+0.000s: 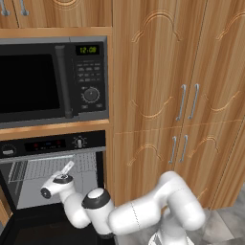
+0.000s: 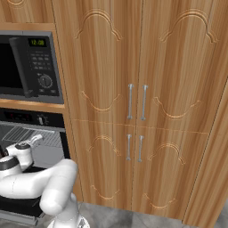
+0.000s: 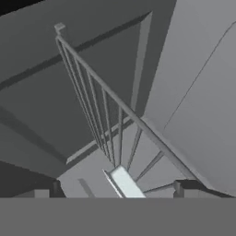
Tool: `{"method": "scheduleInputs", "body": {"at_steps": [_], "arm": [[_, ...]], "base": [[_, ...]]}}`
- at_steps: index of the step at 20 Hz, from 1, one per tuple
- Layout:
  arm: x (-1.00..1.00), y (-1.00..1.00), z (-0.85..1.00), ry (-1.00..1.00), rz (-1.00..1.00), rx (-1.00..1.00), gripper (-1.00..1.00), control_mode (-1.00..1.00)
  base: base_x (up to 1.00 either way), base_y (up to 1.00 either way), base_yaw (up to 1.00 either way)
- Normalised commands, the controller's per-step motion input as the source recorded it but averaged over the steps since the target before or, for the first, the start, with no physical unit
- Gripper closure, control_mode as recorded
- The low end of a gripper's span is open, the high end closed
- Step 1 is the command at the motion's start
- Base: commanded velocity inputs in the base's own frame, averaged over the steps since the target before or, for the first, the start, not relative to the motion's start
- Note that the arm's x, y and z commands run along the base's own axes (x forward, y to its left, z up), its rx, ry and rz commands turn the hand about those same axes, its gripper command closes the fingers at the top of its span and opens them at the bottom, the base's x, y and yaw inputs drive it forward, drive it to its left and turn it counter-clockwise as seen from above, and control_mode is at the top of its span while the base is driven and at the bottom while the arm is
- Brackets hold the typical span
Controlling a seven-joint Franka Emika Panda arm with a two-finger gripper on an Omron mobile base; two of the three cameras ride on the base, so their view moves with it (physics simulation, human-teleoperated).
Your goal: Take the baked cake out of the oven and place it on the plate for cooling. Then close the oven door.
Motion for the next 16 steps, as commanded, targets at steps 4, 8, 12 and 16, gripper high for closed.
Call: {"method": "scheduleInputs", "body": {"at_steps": [4, 8, 12, 16], "arm": [[0.05, 0.31, -0.61, 0.08, 0.16, -0.45, -1.00, -1.00], [0.02, 0.31, -0.65, 0.11, 0.16, -0.47, -1.00, -1.00], [-0.13, 0.23, -0.60, 0.12, 0.16, -0.44, -1.00, -1.00], [-0.38, 0.22, -0.53, 0.05, 0.16, -0.41, -1.00, -1.00]], "base": [[0.00, 0.00, 0.00], [0.00, 0.00, 0.00], [0.00, 0.00, 0.00], [0.00, 0.00, 0.00]]}}
